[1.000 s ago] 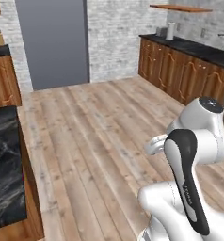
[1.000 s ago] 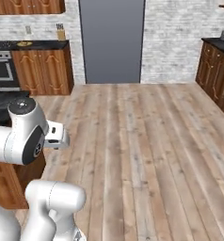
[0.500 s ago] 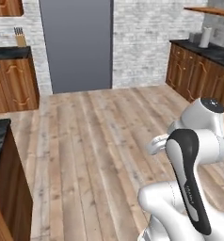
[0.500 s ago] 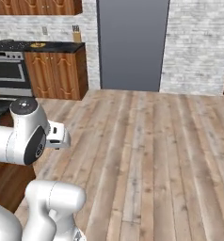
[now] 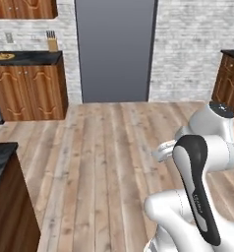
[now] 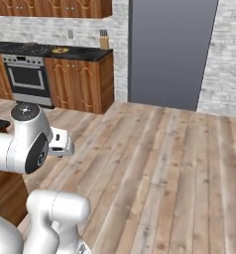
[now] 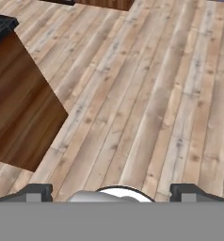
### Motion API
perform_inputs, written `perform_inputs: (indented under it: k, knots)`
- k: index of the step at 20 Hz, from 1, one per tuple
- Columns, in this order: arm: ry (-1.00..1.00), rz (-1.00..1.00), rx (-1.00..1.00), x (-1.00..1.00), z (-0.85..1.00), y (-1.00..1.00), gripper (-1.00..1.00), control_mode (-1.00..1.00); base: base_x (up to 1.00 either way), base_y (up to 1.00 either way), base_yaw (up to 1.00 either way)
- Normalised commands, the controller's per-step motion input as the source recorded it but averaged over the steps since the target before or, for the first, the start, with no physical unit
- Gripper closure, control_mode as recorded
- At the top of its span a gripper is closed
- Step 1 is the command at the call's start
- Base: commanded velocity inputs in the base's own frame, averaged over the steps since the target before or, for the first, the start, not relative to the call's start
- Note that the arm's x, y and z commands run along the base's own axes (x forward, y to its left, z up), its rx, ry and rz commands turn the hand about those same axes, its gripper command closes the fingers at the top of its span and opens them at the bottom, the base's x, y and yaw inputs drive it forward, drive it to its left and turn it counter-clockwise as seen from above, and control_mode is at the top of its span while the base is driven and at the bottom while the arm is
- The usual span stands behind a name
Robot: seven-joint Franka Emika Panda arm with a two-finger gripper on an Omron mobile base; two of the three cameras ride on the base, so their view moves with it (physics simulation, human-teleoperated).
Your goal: Place the cold items (avocado and tangerine) from the fridge in one tupperware on the dining counter. Place the warm items (kebab skewer and hot dog) in the stove area in another tupperware.
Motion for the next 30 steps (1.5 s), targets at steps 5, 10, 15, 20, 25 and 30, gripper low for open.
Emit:
perform_inputs:
  k: [5,10,15,20,25,30]
  knots:
    - [0.00,0.00,0.00,0.00,0.00,0.00,-1.00,1.00,1.00,-0.36,0.33]
    - [0.00,0.00,0.00,0.00,0.00,0.00,-1.00,1.00,1.00,-0.38,0.33]
    - [0.00,0.00,0.00,0.00,0.00,0.00,-1.00,1.00,1.00,-0.33,0.32]
    - [0.00,0.00,0.00,0.00,0.00,0.00,-1.00,1.00,1.00,-0.26,0.30]
    - [0.00,0.00,0.00,0.00,0.00,0.00,-1.00,1.00,1.00,-0.23,0.31]
    - [0.00,0.00,0.00,0.00,0.00,0.00,-1.00,1.00,1.00,-0.14,0.28]
